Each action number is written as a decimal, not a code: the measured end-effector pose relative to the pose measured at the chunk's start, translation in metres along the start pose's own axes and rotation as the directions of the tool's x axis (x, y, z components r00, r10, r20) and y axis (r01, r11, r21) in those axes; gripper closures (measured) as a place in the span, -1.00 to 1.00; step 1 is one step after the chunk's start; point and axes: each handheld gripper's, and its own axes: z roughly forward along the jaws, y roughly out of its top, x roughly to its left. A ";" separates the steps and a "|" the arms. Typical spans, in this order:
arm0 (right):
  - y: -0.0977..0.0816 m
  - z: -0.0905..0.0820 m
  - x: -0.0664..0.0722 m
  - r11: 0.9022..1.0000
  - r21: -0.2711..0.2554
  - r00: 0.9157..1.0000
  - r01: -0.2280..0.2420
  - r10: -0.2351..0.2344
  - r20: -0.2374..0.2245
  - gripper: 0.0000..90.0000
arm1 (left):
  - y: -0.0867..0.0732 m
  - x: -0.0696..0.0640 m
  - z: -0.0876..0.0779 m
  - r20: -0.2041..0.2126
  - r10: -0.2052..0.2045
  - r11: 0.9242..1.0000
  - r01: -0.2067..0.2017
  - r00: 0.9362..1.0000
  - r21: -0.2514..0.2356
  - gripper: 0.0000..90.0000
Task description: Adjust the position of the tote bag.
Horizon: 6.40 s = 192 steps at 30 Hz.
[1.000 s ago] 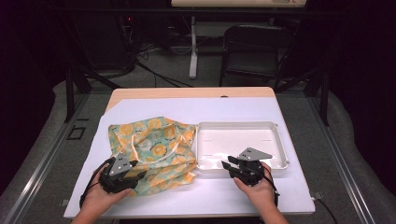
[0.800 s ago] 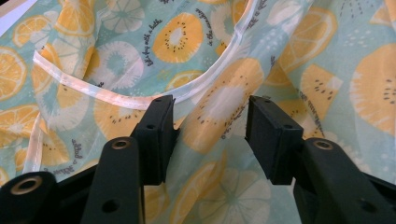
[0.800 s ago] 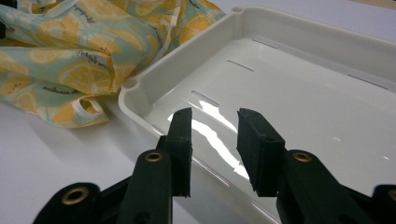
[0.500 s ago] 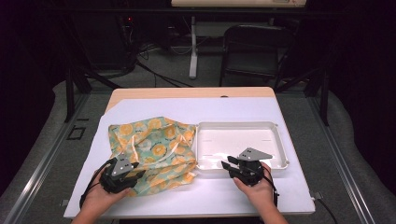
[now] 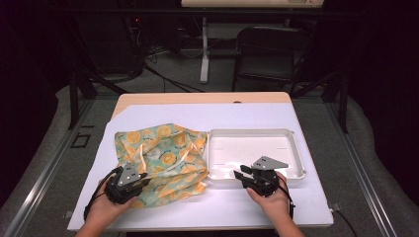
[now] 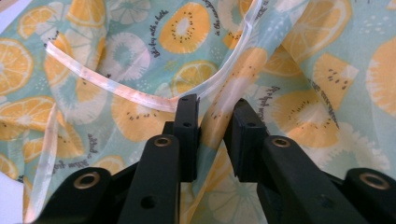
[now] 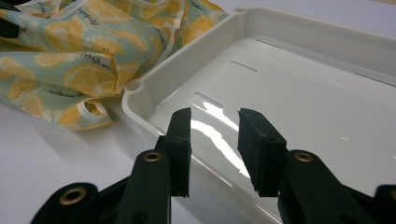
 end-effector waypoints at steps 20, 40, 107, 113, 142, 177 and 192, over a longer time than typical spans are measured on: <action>0.000 -0.001 -0.001 1.000 -0.012 1.000 -0.012 0.012 0.002 0.41 | 0.000 0.006 -0.009 -0.062 -0.053 0.998 0.051 0.997 -0.047 0.97; -0.001 0.000 -0.001 1.000 -0.016 1.000 -0.019 0.019 0.002 0.38 | 0.001 0.016 -0.014 -0.084 -0.095 0.993 0.088 0.992 -0.085 1.00; 0.076 0.029 0.041 0.993 -0.085 0.989 0.077 -0.087 -0.116 0.35 | 0.078 0.076 -0.027 -0.194 -0.301 0.928 0.239 0.934 -0.287 1.00; 0.105 0.042 0.051 0.992 -0.102 0.983 0.077 -0.093 -0.157 0.33 | 0.076 0.076 -0.028 -0.192 -0.306 0.924 0.244 0.932 -0.293 1.00; 0.139 0.117 0.094 0.971 0.049 0.963 0.233 -0.224 -0.151 0.13 | 0.075 0.075 -0.034 -0.185 -0.312 0.911 0.238 0.932 -0.338 1.00; 0.166 0.157 0.054 0.983 0.090 0.979 0.159 -0.169 0.111 0.92 | 0.068 0.070 -0.019 -0.254 -0.264 0.924 0.168 0.931 -0.344 0.99; 0.156 0.182 0.032 0.986 0.159 0.984 0.057 -0.083 0.156 0.92 | 0.061 0.078 -0.013 -0.195 -0.317 0.916 0.246 0.928 -0.318 0.51</action>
